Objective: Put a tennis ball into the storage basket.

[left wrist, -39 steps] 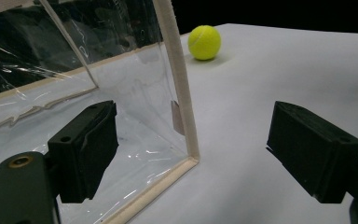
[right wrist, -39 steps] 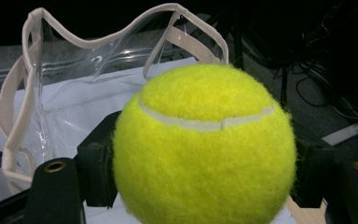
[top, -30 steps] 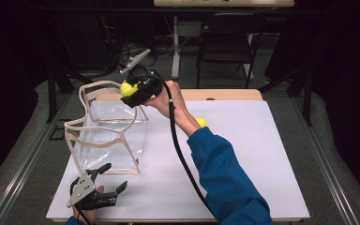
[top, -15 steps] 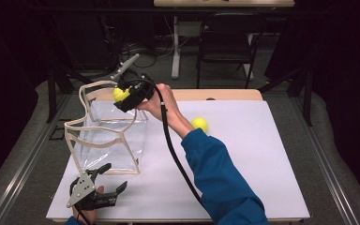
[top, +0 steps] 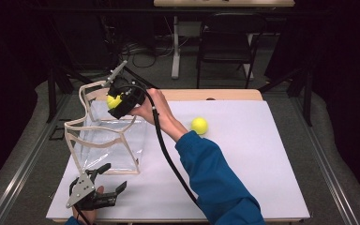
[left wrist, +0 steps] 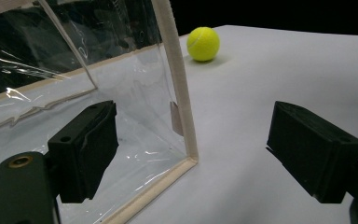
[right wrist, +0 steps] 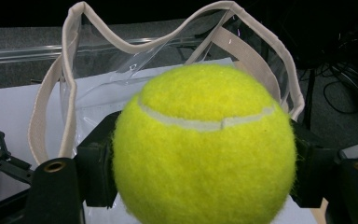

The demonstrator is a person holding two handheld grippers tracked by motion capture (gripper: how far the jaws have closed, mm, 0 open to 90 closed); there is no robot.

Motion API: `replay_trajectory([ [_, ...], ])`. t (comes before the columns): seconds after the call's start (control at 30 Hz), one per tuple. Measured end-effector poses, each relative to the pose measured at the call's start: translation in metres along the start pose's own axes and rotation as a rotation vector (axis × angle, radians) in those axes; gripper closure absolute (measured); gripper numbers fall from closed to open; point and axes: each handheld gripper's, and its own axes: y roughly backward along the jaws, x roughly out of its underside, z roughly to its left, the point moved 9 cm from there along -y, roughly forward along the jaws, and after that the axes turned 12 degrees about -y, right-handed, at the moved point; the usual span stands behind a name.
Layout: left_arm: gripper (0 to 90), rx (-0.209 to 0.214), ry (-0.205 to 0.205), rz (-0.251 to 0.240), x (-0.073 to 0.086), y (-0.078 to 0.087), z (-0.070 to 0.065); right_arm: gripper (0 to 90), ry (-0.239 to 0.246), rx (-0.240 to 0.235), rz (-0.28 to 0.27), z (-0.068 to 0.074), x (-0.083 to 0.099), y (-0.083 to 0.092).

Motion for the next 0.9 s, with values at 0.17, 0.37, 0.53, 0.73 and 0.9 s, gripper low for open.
replay_trajectory([
  [0.17, 15.9, 0.001, 0.002, -0.001, 0.000, 0.000, 0.000, 26.2, 0.003, -0.012, 0.015, 0.002, 0.003, -0.007],
  [0.37, 15.9, 0.003, 0.000, -0.002, 0.000, 0.000, 0.000, 26.1, 0.010, -0.015, 0.033, 0.005, 0.004, -0.013],
  [0.53, 15.9, 0.005, -0.004, -0.001, 0.000, 0.000, 0.000, 26.0, 0.005, -0.015, 0.049, 0.006, 0.006, -0.018],
  [0.73, 15.9, 0.006, -0.001, -0.004, 0.000, 0.002, -0.001, 25.8, -0.004, -0.033, 0.075, 0.009, 0.009, -0.026],
  [0.9, 15.9, 0.007, -0.004, -0.004, 0.000, 0.001, 0.000, 25.6, -0.019, -0.042, 0.086, 0.008, 0.013, -0.029],
])
